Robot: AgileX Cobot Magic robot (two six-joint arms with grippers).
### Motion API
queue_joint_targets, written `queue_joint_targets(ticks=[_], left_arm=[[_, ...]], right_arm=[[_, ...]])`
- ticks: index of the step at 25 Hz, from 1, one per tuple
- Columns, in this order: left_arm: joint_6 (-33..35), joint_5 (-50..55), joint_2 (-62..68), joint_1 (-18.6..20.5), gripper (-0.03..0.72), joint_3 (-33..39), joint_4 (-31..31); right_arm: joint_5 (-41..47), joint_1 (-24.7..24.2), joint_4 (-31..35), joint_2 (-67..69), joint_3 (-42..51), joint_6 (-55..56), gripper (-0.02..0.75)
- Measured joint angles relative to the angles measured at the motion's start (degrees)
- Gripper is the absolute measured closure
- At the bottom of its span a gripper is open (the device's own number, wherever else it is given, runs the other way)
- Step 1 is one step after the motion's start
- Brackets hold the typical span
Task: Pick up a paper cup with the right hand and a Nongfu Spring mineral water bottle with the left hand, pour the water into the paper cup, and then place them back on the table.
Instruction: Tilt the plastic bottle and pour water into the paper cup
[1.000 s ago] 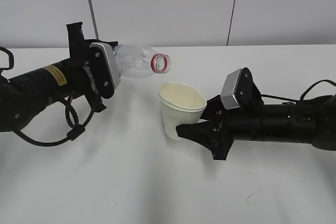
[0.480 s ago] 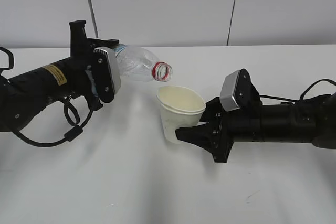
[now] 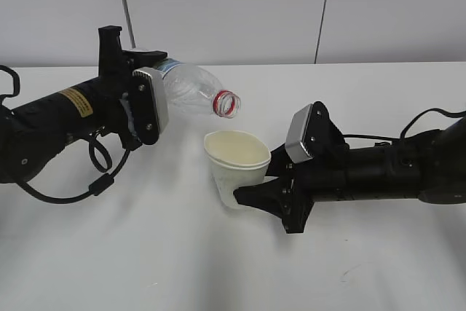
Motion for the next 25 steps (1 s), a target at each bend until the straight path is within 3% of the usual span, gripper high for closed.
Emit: queue_joint_targets(ticks=[18, 25], left_arm=[[10.2, 0.0, 0.0, 0.0, 0.294, 0.0, 0.0], [11.0, 0.0, 0.1, 0.0, 0.297, 0.0, 0.0]], right_arm=[[0.3, 0.0, 0.7, 0.0, 0.0, 1.3, 0.322], [0.4, 0.0, 0.4, 0.0, 0.0, 1.6, 0.322]])
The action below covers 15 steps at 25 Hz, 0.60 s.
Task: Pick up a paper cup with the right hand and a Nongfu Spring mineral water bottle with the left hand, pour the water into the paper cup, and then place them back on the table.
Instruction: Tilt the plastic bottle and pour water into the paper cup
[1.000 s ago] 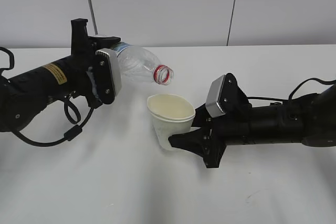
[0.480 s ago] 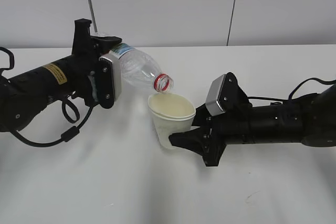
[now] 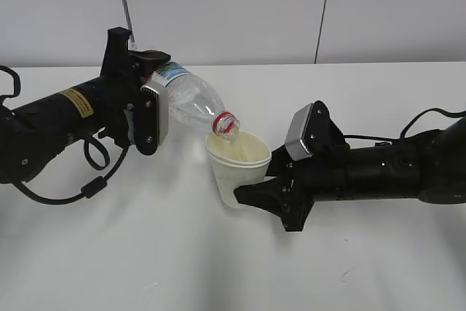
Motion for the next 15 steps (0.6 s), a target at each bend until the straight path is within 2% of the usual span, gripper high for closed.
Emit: queue_joint_targets(ticks=[15], left_arm=[[0.0, -0.6, 0.0, 0.0, 0.303, 0.0, 0.0]], right_arm=[[0.3, 0.0, -0.1, 0.0, 0.0, 0.1, 0.322]])
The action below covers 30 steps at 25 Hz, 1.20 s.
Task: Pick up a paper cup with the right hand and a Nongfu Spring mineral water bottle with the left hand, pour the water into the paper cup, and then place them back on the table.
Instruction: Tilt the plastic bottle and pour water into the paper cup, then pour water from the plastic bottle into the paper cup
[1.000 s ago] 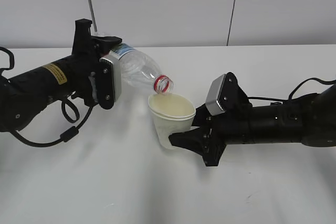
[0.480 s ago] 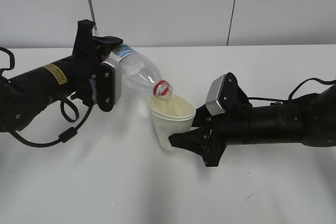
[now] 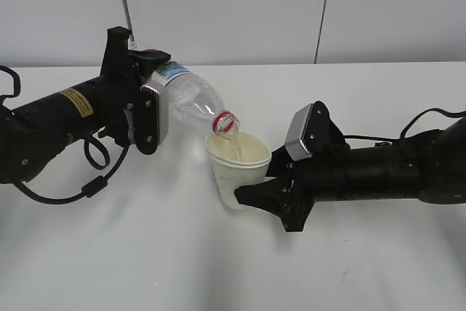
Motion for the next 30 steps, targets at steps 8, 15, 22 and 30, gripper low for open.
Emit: queue_joint_targets(ticks=[8, 15, 22, 30], left_arm=[[0.0, -1.1, 0.0, 0.0, 0.304, 0.0, 0.0], [0.0, -1.1, 0.0, 0.0, 0.312, 0.0, 0.0], [0.0, -1.4, 0.0, 0.0, 0.321, 0.0, 0.0], [0.1, -1.5, 0.0, 0.0, 0.321, 0.0, 0.0]], right_arm=[[0.2, 0.0, -0.1, 0.0, 0.0, 0.0, 0.322], [0.3, 0.0, -0.2, 0.0, 0.0, 0.0, 0.322], [0.7, 0.0, -0.2, 0.0, 0.0, 0.0, 0.322], [0.7, 0.0, -0.3, 0.0, 0.0, 0.0, 0.322]])
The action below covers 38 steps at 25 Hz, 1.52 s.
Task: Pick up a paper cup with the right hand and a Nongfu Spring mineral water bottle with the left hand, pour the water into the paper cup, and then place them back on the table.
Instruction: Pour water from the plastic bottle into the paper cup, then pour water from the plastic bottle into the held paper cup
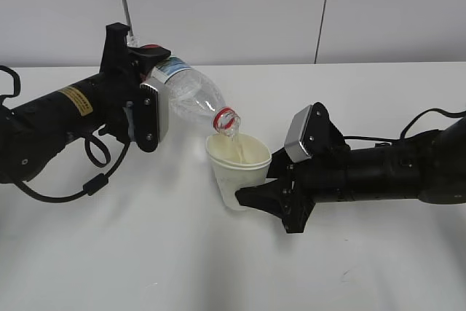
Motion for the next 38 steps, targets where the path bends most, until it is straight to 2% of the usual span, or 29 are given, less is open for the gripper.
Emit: queue_joint_targets(ticks=[38], left_arm=[[1.2, -1.6, 0.0, 0.0, 0.321, 0.0, 0.0]], right_arm=[[0.1, 0.0, -0.1, 0.0, 0.0, 0.0, 0.323]])
